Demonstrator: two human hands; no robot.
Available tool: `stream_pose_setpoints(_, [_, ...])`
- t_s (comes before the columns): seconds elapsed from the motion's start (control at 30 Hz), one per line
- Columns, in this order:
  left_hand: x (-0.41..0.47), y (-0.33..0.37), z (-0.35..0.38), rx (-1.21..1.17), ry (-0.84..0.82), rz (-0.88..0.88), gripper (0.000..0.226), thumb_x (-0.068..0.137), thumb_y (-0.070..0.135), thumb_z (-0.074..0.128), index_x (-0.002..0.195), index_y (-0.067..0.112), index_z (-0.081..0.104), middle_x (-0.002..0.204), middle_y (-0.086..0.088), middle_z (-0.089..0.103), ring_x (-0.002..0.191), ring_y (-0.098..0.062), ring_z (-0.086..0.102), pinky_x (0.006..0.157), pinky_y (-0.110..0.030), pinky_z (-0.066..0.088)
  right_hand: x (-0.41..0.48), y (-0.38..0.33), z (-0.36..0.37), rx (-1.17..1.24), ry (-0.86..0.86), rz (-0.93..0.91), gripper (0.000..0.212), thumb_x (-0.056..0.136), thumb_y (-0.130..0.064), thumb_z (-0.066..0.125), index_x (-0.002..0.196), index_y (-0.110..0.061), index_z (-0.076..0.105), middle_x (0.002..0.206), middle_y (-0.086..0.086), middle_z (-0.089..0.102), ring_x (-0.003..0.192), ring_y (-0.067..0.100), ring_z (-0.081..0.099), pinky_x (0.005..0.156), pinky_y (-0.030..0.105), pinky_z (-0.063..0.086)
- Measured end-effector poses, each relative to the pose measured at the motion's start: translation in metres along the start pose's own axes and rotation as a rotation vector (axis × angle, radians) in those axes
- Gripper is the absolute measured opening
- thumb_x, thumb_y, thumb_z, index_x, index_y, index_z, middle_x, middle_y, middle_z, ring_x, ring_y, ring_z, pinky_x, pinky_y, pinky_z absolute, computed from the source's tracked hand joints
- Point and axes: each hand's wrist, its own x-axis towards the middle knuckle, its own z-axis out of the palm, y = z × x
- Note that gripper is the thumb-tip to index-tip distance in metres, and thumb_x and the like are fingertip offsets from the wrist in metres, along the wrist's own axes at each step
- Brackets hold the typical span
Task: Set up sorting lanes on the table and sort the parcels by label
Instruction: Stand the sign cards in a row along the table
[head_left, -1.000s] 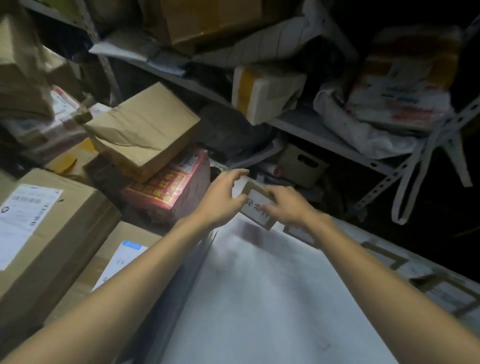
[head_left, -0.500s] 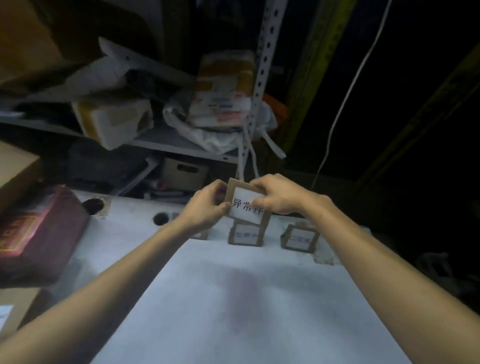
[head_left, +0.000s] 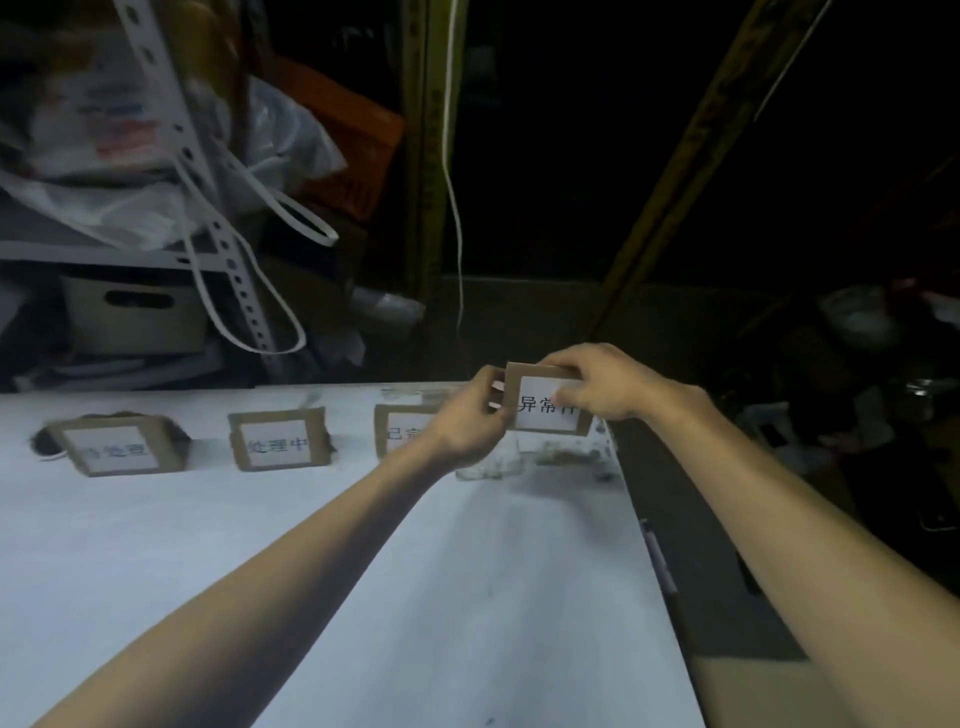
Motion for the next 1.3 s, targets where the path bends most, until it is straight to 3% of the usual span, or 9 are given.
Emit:
stream_pose_setpoints(0.13, [0.022,-0.025,0.039,-0.049,0.009,-0.052,0.039,0.098,0.017,0.052,0.136,0.017,0.042,0.125,-0.005,0.06,0.108,-0.018,0.058,0.081,-0.028,0.051,0.024,0.041,0.021,0.02,0.003,0.022,0.043,0.097,-0.012,0.062,0.137,-0.023,0.057,0.106,-0.01,0.052,0.104,0.008,0.054,0.083,0.024,0.052])
stream_pose_setpoints(0.27, [0.032,-0.055,0.06,-0.042,0.016,-0.106,0.039,0.098,0.017,0.05,0.136,0.013,0.041,0.124,-0.007,0.06,0.104,-0.023,0.063,0.075,-0.032,0.056,0.048,0.065,0.051,0.009,-0.056,-0.016,0.043,0.096,-0.01,0.062,0.137,-0.024,0.058,0.123,0.0,0.061,0.117,0.014,0.056,0.094,0.03,0.052])
stream_pose_setpoints(0.47, [0.033,-0.072,0.063,0.015,-0.006,-0.113,0.044,0.095,0.01,0.047,0.138,0.011,0.038,0.127,-0.013,0.061,0.105,-0.024,0.061,0.091,-0.041,0.054,0.056,0.072,0.068,-0.025,-0.037,-0.083,0.04,0.098,-0.007,0.057,0.134,-0.024,0.061,0.129,0.005,0.061,0.121,0.017,0.053,0.092,0.027,0.05])
stream_pose_setpoints(0.57, [0.033,-0.072,0.064,0.041,-0.009,-0.106,0.046,0.097,0.011,0.046,0.141,0.009,0.037,0.129,-0.013,0.06,0.103,-0.02,0.059,0.087,-0.033,0.052,0.057,0.074,0.068,-0.048,-0.039,-0.08,0.041,0.098,-0.006,0.055,0.135,-0.025,0.06,0.128,0.006,0.061,0.122,0.022,0.055,0.096,0.034,0.052])
stream_pose_setpoints(0.63, [0.033,-0.072,0.065,0.036,-0.001,-0.121,0.048,0.098,0.014,0.045,0.144,0.007,0.035,0.132,-0.013,0.059,0.109,-0.023,0.06,0.089,-0.036,0.052,0.058,0.075,0.07,-0.048,-0.044,-0.065,0.044,0.098,-0.007,0.055,0.137,-0.026,0.058,0.13,0.006,0.061,0.124,0.023,0.054,0.098,0.036,0.052])
stream_pose_setpoints(0.87, [0.025,-0.065,0.055,0.05,-0.03,-0.151,0.059,0.1,0.027,0.046,0.152,0.012,0.022,0.148,-0.014,0.044,0.124,-0.031,0.054,0.098,-0.047,0.05,0.053,0.071,0.067,-0.042,-0.059,-0.065,0.064,0.094,-0.027,0.066,0.152,-0.031,0.038,0.154,0.005,0.042,0.143,0.024,0.036,0.111,0.039,0.038])
stream_pose_setpoints(1.07, [0.009,-0.045,0.025,0.142,-0.035,-0.107,0.063,0.097,0.017,0.05,0.153,0.022,0.021,0.152,-0.012,0.039,0.132,-0.03,0.047,0.105,-0.044,0.044,0.037,0.036,0.048,0.029,-0.029,-0.073,0.058,0.096,-0.045,0.061,0.15,-0.038,0.039,0.155,-0.001,0.04,0.143,0.022,0.035,0.108,0.04,0.035])
stream_pose_setpoints(1.2, [-0.016,-0.024,-0.014,0.11,-0.002,-0.059,0.049,0.097,0.013,0.049,0.145,0.017,0.038,0.141,-0.008,0.051,0.128,-0.024,0.051,0.104,-0.042,0.046,0.029,-0.009,0.037,0.113,0.03,-0.163,0.048,0.099,-0.045,0.056,0.145,-0.033,0.049,0.149,-0.004,0.049,0.137,0.018,0.046,0.099,0.031,0.038])
stream_pose_setpoints(1.3, [-0.044,-0.017,-0.058,0.101,0.073,-0.012,0.035,0.097,0.012,0.049,0.133,0.015,0.052,0.127,-0.005,0.063,0.118,-0.02,0.059,0.102,-0.04,0.048,0.023,-0.057,0.034,0.216,0.023,-0.264,0.036,0.103,-0.042,0.05,0.134,-0.028,0.06,0.133,-0.005,0.062,0.119,0.01,0.054,0.089,0.026,0.037])
